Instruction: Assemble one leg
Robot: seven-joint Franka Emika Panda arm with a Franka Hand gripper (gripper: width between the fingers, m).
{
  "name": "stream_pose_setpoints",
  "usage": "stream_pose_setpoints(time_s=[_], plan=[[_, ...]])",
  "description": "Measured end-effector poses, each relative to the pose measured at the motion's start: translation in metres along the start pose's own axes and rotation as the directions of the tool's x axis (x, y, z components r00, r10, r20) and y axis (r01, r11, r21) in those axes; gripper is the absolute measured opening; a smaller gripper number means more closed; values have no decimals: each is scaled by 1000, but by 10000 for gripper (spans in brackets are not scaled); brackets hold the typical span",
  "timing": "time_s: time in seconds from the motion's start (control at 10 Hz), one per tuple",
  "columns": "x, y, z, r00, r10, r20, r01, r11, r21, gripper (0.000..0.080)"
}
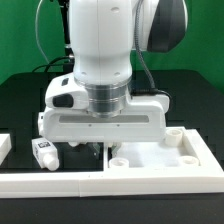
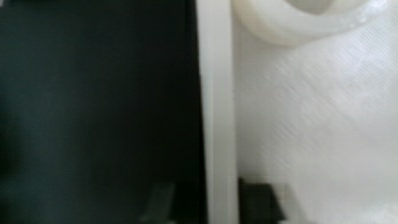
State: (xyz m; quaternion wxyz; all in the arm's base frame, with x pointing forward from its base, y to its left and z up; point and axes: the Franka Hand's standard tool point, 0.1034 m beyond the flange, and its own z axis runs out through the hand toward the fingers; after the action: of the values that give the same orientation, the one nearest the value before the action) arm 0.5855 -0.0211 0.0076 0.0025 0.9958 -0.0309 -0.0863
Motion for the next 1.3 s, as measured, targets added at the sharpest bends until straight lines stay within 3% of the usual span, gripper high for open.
stream_pose_setpoints(time_s=[0.1, 0.3, 0.4, 0.5, 0.8, 1.3], plan=[[0, 0, 0, 1000, 0, 0, 0, 1000, 0, 169], [0, 0, -2, 1000, 1, -2, -1, 1000, 0, 493], [-4, 2, -12, 1000, 9, -1, -9, 1000, 3, 493], [-12, 5, -26, 1000, 28, -6, -28, 1000, 8, 620], [-38, 20, -48, 995, 101, 20, -102, 995, 15, 645], [-43, 25, -43, 993, 116, 28, -116, 993, 17, 648]])
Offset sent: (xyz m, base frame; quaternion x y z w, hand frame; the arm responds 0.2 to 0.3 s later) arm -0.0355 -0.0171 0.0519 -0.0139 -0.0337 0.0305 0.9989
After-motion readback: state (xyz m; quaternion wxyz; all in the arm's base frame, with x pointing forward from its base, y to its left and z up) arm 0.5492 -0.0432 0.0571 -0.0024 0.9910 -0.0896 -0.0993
